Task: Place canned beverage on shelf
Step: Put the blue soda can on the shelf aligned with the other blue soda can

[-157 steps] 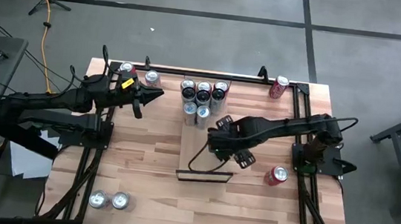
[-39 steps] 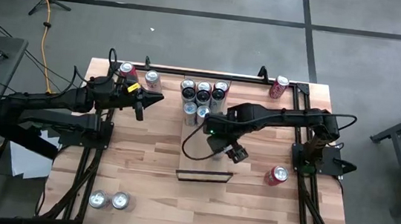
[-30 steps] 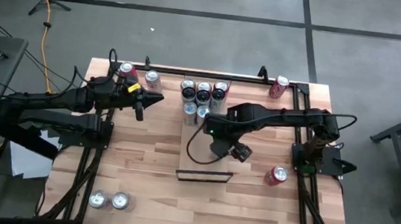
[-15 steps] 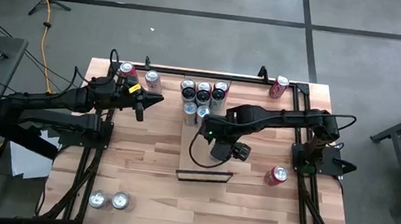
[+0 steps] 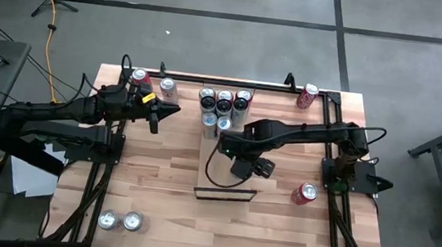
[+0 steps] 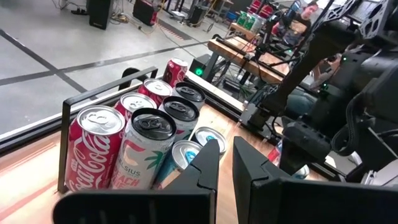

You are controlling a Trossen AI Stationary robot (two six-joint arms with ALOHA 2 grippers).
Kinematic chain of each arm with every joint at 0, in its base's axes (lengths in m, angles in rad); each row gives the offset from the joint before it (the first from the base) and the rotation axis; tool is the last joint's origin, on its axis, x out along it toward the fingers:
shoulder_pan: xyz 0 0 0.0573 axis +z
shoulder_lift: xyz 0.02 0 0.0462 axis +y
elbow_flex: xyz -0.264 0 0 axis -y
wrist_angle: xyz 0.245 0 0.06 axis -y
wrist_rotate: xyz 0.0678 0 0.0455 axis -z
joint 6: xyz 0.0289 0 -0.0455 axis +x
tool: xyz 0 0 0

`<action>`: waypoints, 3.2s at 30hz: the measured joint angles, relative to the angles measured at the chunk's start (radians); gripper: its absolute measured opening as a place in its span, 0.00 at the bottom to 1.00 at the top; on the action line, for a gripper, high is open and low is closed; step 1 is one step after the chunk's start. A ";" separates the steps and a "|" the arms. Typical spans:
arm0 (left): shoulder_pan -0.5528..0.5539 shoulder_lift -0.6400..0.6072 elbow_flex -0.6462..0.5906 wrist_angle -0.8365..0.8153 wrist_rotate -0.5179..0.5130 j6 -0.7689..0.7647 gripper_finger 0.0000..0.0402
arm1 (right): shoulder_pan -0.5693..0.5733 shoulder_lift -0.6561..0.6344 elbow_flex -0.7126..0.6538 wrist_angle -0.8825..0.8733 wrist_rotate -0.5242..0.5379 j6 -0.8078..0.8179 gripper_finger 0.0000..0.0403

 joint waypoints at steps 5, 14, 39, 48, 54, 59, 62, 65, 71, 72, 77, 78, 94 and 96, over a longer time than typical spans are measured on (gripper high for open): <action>0.000 0.000 0.000 -0.002 0.000 0.000 0.00 | 0.008 0.000 0.000 0.000 0.013 0.087 0.65; 0.000 0.000 0.000 -0.002 0.000 0.000 0.00 | 0.011 0.000 0.000 -0.001 0.092 0.490 0.55; 0.000 0.000 0.000 -0.002 -0.001 0.024 0.00 | -0.201 0.000 -0.001 0.006 0.266 0.788 0.57; 0.000 0.000 0.000 -0.002 -0.001 0.024 0.00 | -0.240 0.000 -0.001 0.055 0.247 0.754 0.58; 0.000 0.000 0.000 -0.002 -0.001 0.024 0.00 | -0.233 0.000 -0.001 0.079 0.191 0.728 0.58; 0.000 0.000 0.000 -0.002 -0.001 0.025 0.00 | -0.232 0.000 -0.001 0.080 0.190 0.727 0.61; 0.000 0.000 0.000 -0.002 -0.001 0.025 0.00 | -0.233 0.000 -0.001 0.082 0.191 0.728 0.64; 0.000 0.000 0.000 -0.002 -0.001 0.024 0.00 | -0.234 0.000 -0.001 0.082 0.194 0.733 0.66; 0.000 0.000 0.000 -0.002 -0.001 0.024 0.00 | -0.234 0.000 -0.001 0.079 0.191 0.735 0.66; 0.000 0.000 0.000 -0.002 -0.001 0.024 0.00 | -0.234 0.000 -0.001 0.080 0.191 0.736 0.66; 0.000 0.000 0.000 -0.002 -0.001 0.024 0.00 | -0.234 0.000 -0.001 0.081 0.191 0.736 0.67; 0.000 0.000 0.000 -0.002 -0.001 0.024 0.00 | -0.234 0.000 -0.001 0.081 0.191 0.736 0.67; 0.000 0.000 0.000 -0.002 -0.001 0.024 0.00 | -0.234 0.000 -0.001 0.081 0.172 0.754 0.80; 0.000 0.000 0.000 -0.002 -0.001 0.025 0.00 | -0.234 0.000 -0.001 0.070 0.172 0.733 0.84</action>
